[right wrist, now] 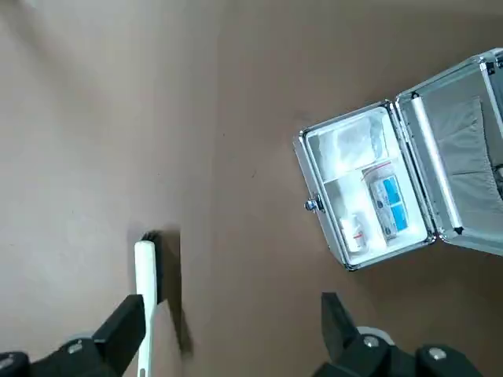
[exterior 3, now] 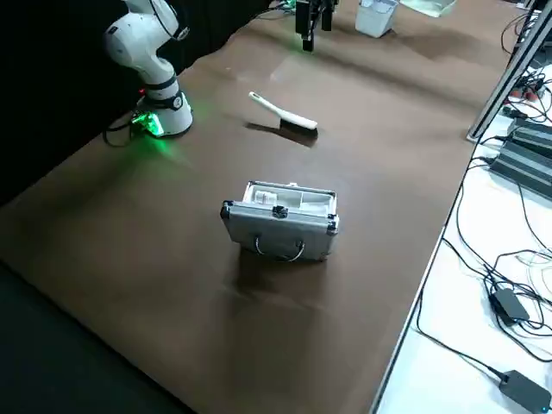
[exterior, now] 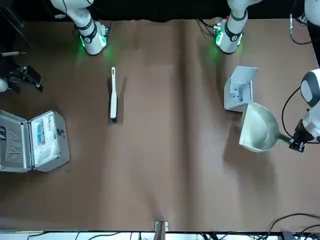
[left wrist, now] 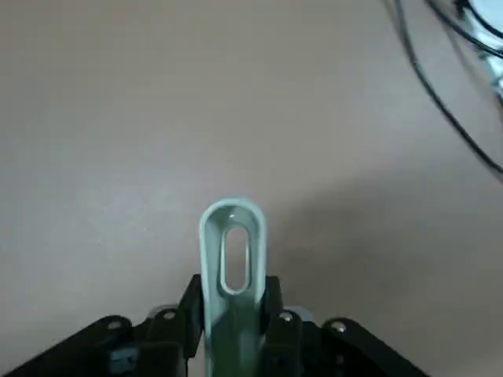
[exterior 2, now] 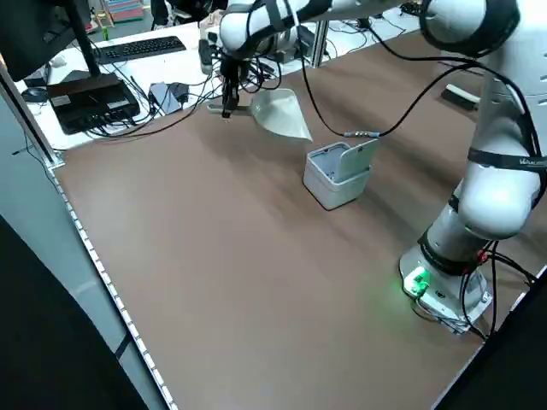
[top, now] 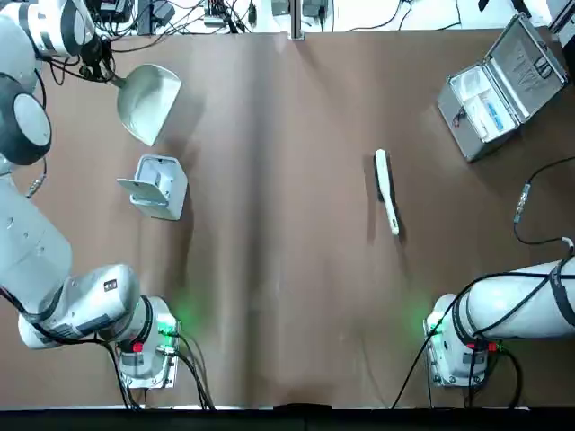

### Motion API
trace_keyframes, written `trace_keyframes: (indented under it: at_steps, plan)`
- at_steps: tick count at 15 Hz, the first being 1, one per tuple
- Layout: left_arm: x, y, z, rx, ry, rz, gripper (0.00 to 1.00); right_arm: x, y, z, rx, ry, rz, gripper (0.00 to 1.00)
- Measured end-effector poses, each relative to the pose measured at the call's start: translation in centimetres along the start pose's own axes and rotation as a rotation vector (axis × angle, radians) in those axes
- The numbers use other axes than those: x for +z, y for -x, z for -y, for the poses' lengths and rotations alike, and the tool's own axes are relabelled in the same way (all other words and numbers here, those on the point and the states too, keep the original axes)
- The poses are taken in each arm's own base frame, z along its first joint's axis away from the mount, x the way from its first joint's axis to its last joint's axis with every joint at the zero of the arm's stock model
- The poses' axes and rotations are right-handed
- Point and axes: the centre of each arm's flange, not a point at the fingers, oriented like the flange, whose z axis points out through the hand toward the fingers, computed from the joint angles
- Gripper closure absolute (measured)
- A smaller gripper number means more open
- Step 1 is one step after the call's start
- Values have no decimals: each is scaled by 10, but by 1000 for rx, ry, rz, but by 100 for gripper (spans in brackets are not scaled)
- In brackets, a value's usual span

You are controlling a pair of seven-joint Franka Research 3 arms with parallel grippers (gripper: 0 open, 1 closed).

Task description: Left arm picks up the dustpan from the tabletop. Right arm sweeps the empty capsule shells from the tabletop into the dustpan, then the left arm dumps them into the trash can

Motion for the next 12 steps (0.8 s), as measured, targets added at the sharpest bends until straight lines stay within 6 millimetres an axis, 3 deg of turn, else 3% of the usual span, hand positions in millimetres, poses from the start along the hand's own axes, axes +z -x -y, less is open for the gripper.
trace_keyframes:
  at_steps: [3, 7, 12]
  plan:
    - [40, -5, -1, -119, -41, 23, 67, 0, 0, 1, 0, -7, 1, 1]
    - [76, -1, -5, -234, -87, 22, 67, 0, 0, -1, 4, -8, -1, 1]
    - [108, -6, 1, -257, -128, 1, 67, -1, 0, -4, 9, -8, -3, 1]
